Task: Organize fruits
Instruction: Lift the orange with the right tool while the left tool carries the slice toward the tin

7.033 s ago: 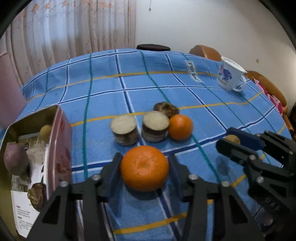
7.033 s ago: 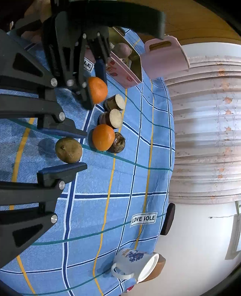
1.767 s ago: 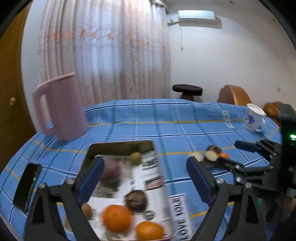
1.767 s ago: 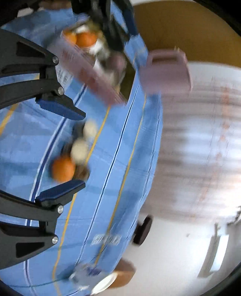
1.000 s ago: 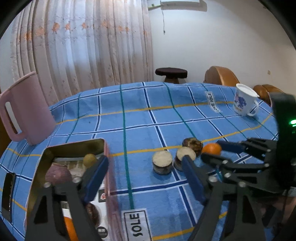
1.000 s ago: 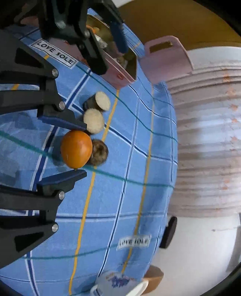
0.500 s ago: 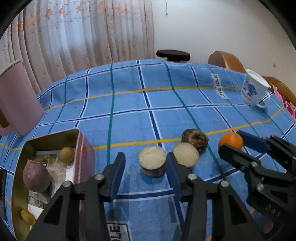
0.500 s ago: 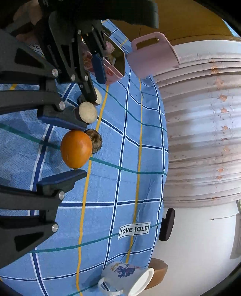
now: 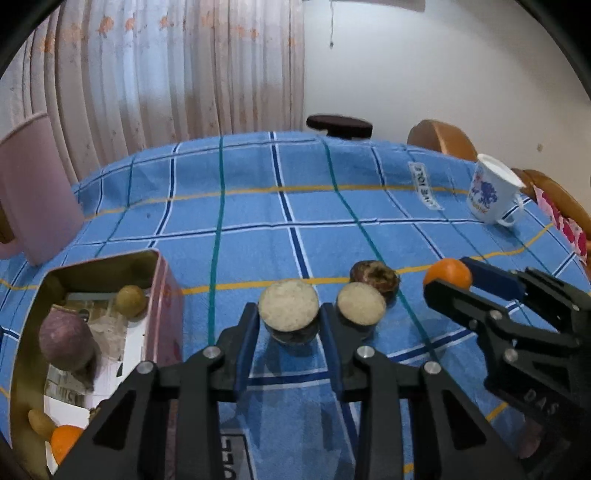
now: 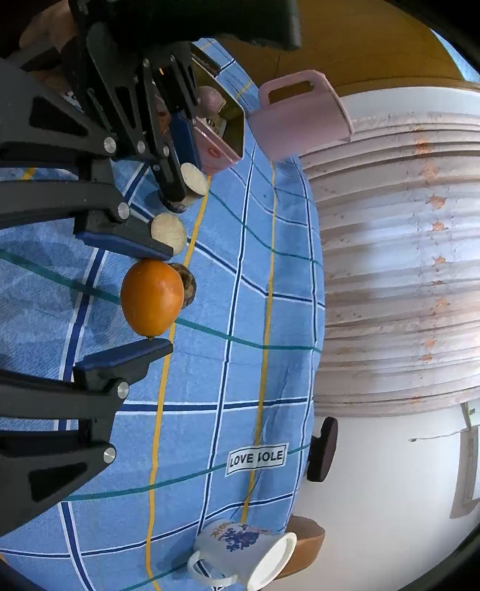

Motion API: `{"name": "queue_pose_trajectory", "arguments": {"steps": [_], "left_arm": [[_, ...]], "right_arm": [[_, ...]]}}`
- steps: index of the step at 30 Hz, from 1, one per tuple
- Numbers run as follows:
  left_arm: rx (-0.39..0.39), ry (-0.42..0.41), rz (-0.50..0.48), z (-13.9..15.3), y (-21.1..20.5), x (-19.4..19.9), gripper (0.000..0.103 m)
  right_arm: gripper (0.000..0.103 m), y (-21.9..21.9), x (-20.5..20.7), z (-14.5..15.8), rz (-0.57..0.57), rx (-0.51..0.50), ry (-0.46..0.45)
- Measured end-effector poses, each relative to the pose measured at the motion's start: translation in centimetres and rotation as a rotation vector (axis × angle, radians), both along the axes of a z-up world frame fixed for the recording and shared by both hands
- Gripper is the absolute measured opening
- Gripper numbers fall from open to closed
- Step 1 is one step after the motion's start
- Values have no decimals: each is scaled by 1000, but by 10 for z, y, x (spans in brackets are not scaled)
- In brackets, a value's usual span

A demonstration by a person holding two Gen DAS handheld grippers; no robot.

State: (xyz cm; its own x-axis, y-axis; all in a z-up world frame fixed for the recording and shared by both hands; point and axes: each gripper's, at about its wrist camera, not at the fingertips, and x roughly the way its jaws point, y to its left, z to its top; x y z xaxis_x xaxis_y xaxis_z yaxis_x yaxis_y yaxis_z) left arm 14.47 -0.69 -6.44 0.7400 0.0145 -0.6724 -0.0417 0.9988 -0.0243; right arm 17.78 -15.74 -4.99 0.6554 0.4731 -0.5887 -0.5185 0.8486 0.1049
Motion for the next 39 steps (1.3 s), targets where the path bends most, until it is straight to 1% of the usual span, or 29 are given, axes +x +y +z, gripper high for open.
{"name": "queue_pose_trajectory", "arguments": {"steps": [2, 4, 8, 15, 23, 33, 39], "left_arm": [[11, -24, 3, 1, -2, -4, 35], [-4, -38, 0, 3, 0, -6, 35], [-6, -61, 7, 6, 2, -8, 35], [16, -125, 21, 12, 0, -19, 35], [26, -162, 22, 15, 0, -24, 35], [56, -235, 22, 21, -4, -36, 35], [58, -259, 25, 23, -4, -41, 35]], "right_arm": [[46, 0, -2, 2, 6, 2, -12], [46, 1, -5, 3, 11, 3, -25], [46, 2, -10, 6, 23, 6, -55], [46, 1, -15, 9, 33, 18, -81], [46, -2, -19, 12, 35, 30, -110], [46, -4, -26, 15, 34, 43, -154], [46, -5, -32, 17, 34, 48, -183]]}}
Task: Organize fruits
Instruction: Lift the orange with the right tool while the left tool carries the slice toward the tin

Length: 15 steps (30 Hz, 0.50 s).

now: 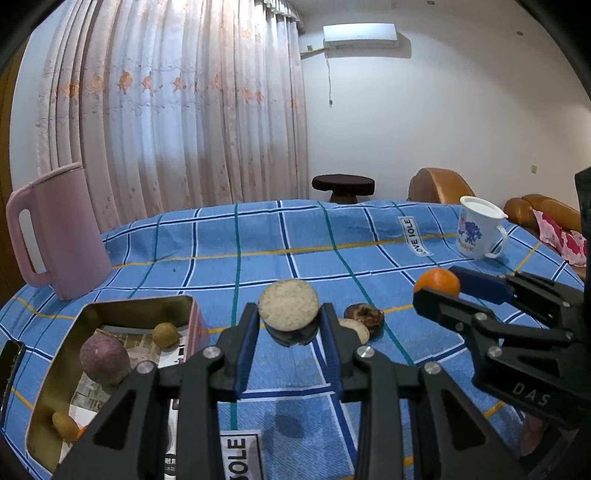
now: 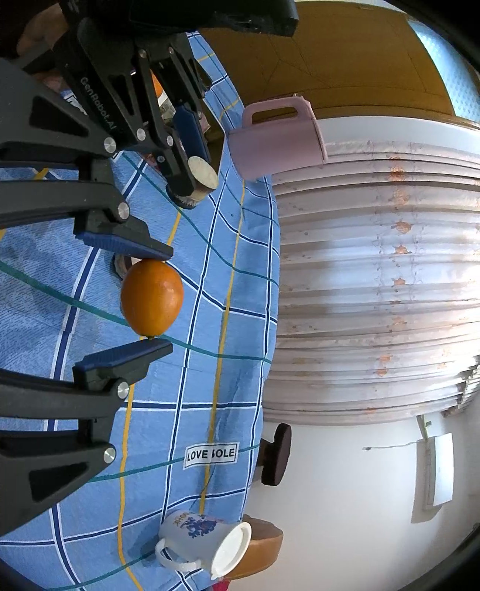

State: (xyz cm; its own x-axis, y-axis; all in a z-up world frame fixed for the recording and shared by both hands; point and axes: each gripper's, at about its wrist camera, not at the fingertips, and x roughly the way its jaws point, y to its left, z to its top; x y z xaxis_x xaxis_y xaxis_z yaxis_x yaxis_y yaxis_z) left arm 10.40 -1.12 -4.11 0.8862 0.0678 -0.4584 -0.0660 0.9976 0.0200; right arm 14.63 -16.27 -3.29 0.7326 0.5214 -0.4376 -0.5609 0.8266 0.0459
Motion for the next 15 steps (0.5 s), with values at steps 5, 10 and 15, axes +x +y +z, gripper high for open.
{"name": "queue_pose_trajectory", "arguments": {"steps": [5, 10, 15], "left_arm": [[8, -30, 1, 2, -2, -5, 35], [25, -63, 7, 5, -4, -12, 35], [15, -65, 16, 8, 1, -18, 35]], "right_arm": [[46, -1, -3, 1, -1, 5, -19], [46, -1, -5, 2, -1, 7, -32], [46, 5, -6, 1, 2, -15, -25]]}}
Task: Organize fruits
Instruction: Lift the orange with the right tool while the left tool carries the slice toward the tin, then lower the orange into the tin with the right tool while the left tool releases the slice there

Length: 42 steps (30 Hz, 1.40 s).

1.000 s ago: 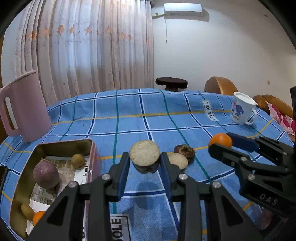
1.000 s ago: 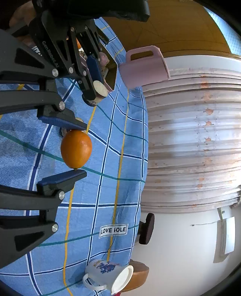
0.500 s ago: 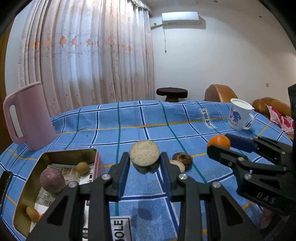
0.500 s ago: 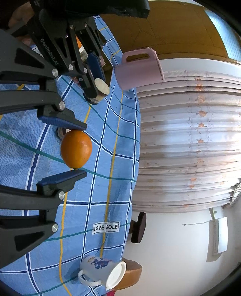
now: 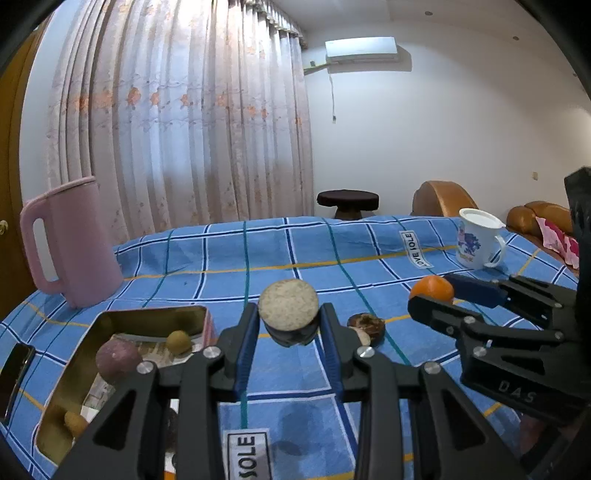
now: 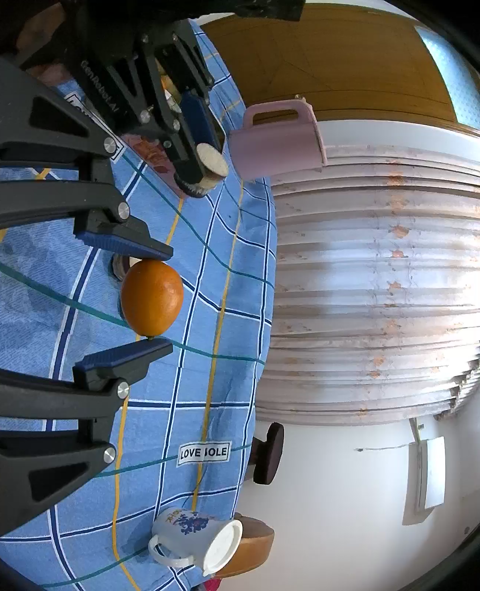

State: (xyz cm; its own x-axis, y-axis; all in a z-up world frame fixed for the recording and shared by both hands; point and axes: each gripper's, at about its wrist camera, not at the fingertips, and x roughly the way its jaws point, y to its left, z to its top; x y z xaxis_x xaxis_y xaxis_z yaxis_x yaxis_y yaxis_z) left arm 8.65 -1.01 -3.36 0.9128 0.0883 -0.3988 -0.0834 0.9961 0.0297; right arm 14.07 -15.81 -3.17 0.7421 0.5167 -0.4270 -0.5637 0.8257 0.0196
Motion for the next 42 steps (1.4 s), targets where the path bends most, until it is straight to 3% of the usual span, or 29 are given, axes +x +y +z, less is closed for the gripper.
{"name": "queue_pose_trajectory", "arguments": {"steps": [14, 26, 42], "left_arm": [[-37, 25, 51, 13, 43, -16, 35], [-62, 37, 167, 24, 106, -32, 35], [-83, 169, 260, -6, 164, -30, 35]], "right_arm": [[46, 46, -11, 11, 95, -13, 6], [46, 104, -26, 26, 221, -20, -1], [46, 179, -45, 2, 374, -107, 35]]}}
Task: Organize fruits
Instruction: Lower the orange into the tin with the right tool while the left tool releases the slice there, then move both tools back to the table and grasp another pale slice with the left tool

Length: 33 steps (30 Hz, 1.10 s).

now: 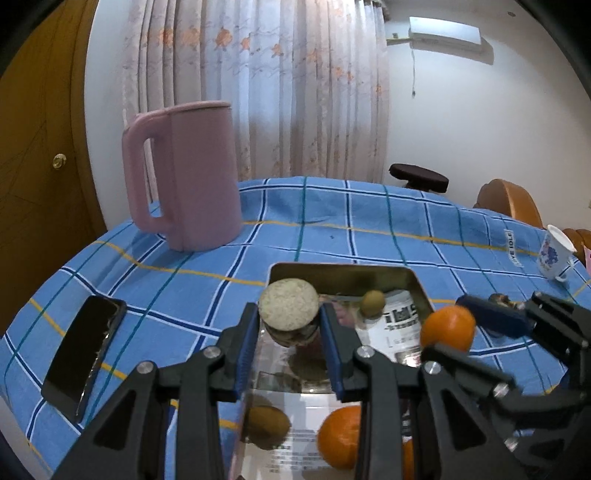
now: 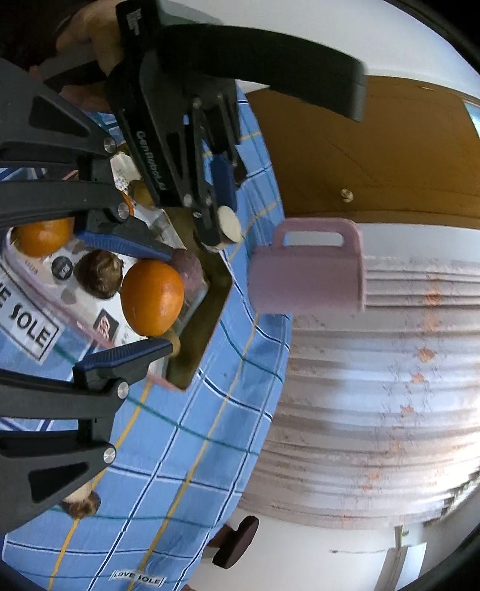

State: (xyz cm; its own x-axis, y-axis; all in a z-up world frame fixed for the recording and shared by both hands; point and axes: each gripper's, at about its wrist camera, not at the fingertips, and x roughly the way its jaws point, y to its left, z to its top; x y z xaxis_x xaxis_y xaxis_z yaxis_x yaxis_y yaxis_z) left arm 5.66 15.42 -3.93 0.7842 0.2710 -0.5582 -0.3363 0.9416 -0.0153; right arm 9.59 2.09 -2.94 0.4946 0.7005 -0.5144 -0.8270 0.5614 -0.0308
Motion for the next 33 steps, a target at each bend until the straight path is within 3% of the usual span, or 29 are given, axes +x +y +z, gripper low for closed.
{"name": "queue_pose_trajectory", "arguments": {"steps": [11, 13, 15, 16, 21, 26, 28, 33], "left_arm": [[13, 29, 17, -7, 8, 0, 37], [20, 27, 22, -6, 6, -1, 49], [31, 14, 38, -4, 4, -4, 73], [34, 6, 45, -2, 3, -6, 77], [12, -38, 32, 11, -6, -12, 81], [-1, -66, -47, 20, -40, -7, 83], [13, -62, -84, 21, -60, -2, 89], [39, -43, -191, 21, -112, 17, 90]], "right_arm": [[46, 17, 1, -19, 37, -59, 50], [47, 17, 2, -19, 39, -57, 58], [56, 15, 1, -18, 44, -47, 58], [63, 13, -1, -16, 42, -41, 51], [65, -8, -2, -6, 12, -36, 17], [65, -54, 9, -2, -90, -56, -12], [65, -78, 20, -2, -157, -65, -10], [65, -140, 50, -5, -388, -97, -14]]}}
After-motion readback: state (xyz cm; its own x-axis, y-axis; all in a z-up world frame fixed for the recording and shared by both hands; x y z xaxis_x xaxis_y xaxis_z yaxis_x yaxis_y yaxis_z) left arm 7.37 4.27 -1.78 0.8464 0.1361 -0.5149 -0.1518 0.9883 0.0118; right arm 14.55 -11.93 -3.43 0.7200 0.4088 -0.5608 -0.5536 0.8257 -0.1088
